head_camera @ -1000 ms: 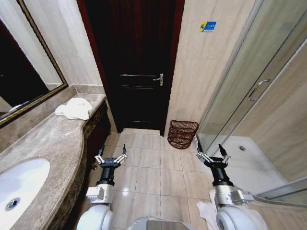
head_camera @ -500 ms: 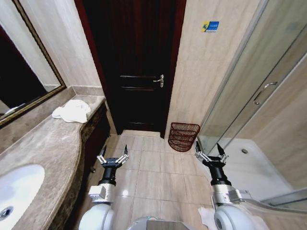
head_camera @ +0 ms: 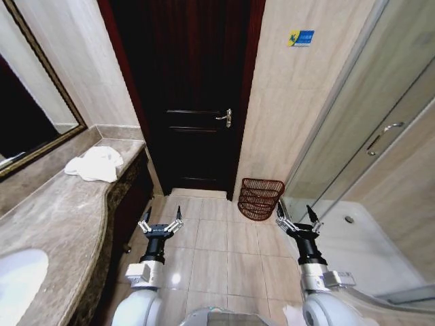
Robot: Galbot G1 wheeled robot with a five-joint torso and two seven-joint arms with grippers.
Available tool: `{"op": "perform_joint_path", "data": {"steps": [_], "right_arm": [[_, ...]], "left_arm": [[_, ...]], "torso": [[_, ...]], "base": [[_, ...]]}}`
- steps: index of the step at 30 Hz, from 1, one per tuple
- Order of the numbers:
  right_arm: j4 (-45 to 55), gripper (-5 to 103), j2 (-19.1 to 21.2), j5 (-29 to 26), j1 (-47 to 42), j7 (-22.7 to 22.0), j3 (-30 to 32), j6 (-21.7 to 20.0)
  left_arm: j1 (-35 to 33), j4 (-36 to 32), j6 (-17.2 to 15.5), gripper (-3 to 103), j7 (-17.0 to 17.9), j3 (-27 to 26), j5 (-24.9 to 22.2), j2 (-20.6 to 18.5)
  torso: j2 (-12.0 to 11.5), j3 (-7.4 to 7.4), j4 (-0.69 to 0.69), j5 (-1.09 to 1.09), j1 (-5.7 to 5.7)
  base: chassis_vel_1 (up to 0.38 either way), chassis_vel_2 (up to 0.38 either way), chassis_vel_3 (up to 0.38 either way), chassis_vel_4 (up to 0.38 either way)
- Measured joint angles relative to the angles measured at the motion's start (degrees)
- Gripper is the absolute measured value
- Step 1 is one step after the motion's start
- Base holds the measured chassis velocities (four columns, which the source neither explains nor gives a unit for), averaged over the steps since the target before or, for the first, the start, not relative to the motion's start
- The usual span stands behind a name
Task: Discard the used towel into the hamper.
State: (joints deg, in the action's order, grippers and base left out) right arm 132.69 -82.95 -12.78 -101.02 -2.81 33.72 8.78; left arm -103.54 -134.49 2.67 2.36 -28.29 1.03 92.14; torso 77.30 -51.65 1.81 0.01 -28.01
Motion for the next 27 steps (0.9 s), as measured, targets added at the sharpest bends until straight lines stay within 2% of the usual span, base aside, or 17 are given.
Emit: {"op": "perform_joint_path", "data": {"steps": [27], "right_arm": [[-0.62,100,-0.26,0.29,0.19,0.25,-0.56,0.87]], "left_arm": [[0.0,0.02,0.03,100,-0.47,-0.06,-0.39,0.0]], "torso": [[0.0,0.0,-0.02,0.0,0.0]], "base": [[-0.151,0.146,0.147,-0.142]]}}
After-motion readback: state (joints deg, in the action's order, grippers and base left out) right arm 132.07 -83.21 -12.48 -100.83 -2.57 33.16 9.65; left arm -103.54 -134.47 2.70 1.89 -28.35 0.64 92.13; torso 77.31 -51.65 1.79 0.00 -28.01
